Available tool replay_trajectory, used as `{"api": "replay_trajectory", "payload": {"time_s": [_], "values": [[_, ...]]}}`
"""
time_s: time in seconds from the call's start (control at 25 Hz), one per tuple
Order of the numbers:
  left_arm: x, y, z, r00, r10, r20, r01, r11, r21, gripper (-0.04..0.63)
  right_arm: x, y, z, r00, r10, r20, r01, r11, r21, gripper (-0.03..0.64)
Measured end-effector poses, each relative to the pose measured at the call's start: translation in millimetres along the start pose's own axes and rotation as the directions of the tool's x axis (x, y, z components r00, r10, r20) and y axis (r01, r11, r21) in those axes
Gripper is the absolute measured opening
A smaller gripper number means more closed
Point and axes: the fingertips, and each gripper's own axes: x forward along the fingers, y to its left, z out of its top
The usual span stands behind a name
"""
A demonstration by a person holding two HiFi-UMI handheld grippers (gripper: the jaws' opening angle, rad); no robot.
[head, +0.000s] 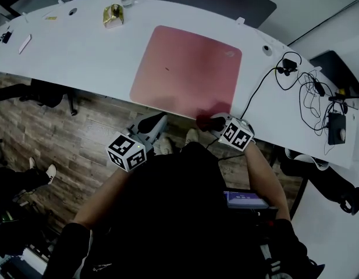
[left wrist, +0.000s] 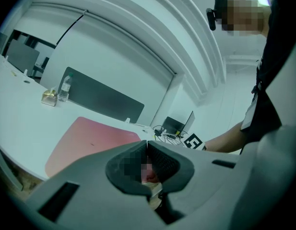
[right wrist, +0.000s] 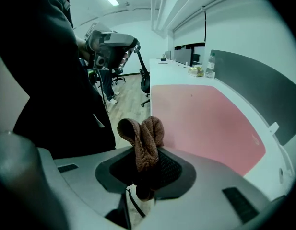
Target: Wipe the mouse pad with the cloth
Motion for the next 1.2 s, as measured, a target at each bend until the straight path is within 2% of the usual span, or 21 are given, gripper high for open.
{"api": "replay_trajectory", "payload": {"time_s": [0.2, 0.36, 0.52, 0.68, 0.88, 1.2], "values": [[16, 4, 13, 1.0, 0.026, 0.008, -0.026, 1.0, 0.002, 0.009, -25, -5, 6, 0.991, 0.126, 0.052, -0.128, 0.991, 0.04, 0.112], [41, -4, 17, 0.999, 0.034, 0.004, -0.034, 0.999, -0.005, 0.009, -34, 0, -4, 0.957, 0.288, 0.046, -0.29, 0.956, 0.046, 0.112], [61, -11, 11, 0.998, 0.053, -0.015, -0.054, 0.998, -0.022, 0.009, -28, -8, -27, 0.935, 0.355, 0.008, -0.355, 0.934, 0.044, 0.112], [75, -15, 5, 0.996, 0.087, -0.028, -0.088, 0.995, -0.035, 0.009, -26, -28, -34, 0.928, 0.37, 0.031, -0.371, 0.928, 0.025, 0.112], [86, -21, -1, 0.99, 0.135, -0.036, -0.136, 0.99, -0.042, 0.009, -24, -62, -42, 0.939, 0.342, 0.019, -0.341, 0.939, -0.033, 0.112], [96, -23, 1, 0.979, 0.205, -0.017, -0.205, 0.977, -0.058, 0.009, -26, -132, -41, 0.964, 0.264, 0.029, -0.262, 0.963, -0.067, 0.112]]}}
